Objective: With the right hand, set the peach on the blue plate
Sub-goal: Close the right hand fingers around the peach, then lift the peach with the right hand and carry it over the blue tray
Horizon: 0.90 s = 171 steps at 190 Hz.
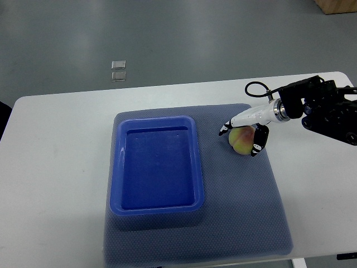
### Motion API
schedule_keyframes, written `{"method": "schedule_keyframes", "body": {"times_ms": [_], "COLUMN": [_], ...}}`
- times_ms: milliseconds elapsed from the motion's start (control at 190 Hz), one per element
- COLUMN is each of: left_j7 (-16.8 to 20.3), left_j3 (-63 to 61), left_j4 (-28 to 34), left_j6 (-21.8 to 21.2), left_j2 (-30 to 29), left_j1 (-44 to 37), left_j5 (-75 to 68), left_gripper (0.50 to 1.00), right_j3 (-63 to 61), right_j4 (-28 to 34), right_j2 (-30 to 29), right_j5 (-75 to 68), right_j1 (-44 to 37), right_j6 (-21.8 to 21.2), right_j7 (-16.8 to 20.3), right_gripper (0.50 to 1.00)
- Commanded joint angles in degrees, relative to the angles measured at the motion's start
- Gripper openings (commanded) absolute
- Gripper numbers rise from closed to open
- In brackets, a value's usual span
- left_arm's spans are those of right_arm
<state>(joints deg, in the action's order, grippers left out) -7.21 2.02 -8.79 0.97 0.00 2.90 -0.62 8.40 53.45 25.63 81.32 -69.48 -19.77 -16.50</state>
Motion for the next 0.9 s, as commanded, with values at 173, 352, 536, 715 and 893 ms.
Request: {"method": "schedule_keyframes", "body": {"times_ms": [173,352,536,715,893], "left_j7": [0.0,0.0,0.0,0.0,0.0], "left_j3": [0.0,0.0,0.0,0.0,0.0], "left_j4": [0.0,0.0,0.0,0.0,0.0], "left_j6": [0.0,0.0,0.0,0.0,0.0], "left_j2": [0.0,0.0,0.0,0.0,0.0], "left_j1": [0.0,0.0,0.0,0.0,0.0], "left_j5": [0.0,0.0,0.0,0.0,0.0], "left_gripper": [1.000,1.000,1.000,1.000,1.000], "right_j3": [0.0,0.1,0.1,-0.1,-0.9], "right_j4": [-0.6,-0.6,-0.7,-0.7,-0.7], "right_j2": [-0.2,-0.2,-0.2,-0.2,-1.1], "right_j5": [0.9,0.9,1.0,0.9,0.6], "right_j1": [-0.2,-0.2,-0.6,-1.8,-5.0], "right_j6": [0.1,0.1,0.1,0.2,0.3], "right_j7": [0.6,0.7,0.9,1.9,1.9], "right_gripper": [0.924,0.903,0.799,0.631,0.607]}}
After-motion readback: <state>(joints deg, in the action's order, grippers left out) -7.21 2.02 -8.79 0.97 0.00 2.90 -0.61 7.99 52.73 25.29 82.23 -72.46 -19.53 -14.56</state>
